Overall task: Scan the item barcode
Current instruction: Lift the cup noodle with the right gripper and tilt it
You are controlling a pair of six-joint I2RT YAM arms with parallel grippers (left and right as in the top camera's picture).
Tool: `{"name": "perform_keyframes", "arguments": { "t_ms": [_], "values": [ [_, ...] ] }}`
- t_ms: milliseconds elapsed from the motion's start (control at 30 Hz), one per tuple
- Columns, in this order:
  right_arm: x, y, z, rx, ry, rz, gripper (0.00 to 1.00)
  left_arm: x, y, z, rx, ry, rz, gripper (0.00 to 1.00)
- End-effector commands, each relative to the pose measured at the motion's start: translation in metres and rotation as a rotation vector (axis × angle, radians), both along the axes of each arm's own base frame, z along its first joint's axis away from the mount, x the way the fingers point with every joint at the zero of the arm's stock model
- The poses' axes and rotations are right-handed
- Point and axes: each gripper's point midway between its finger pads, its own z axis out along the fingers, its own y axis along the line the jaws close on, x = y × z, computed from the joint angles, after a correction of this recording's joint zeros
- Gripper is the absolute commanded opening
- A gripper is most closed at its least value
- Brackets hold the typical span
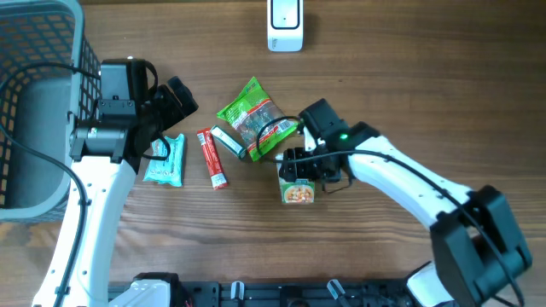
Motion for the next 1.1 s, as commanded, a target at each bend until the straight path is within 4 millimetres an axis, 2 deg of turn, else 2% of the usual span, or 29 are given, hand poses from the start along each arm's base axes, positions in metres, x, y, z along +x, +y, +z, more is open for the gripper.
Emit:
{"name": "perform_keyframes", "arguments": {
  "t_ms": [0,167,333,567,800,1067],
  "values": [
    [0.004,0.019,0.062,0.255,-0.039,0.06,0.71,0.002,0.0,0.005,-0.01,-0.015,0.007,1.0],
    [0.003,0.017,0.111,0.466,-0.058,0.084,0.71,0.002,0.0,0.005,-0.01,-0.015,0.007,1.0],
    [-0.008,0.016,0.174,0.778,-0.066,0.188,0.72,0.002,0.0,0.005,-0.01,-0.015,0.007,1.0],
    [-0.026,0.014,0.23,1.096,-0.043,0.355,0.71,0.002,0.0,0.005,-0.01,-0.015,0.007,1.0],
    [-0.028,0.014,0.248,1.161,-0.017,0.395,0.71,0.002,0.0,0.005,-0.01,-0.015,0.007,1.0],
    [-0.024,0.015,0.255,1.167,-0.009,0.394,0.72,0.002,0.0,0.005,-0.01,-0.015,0.007,1.0]
  ]
}}
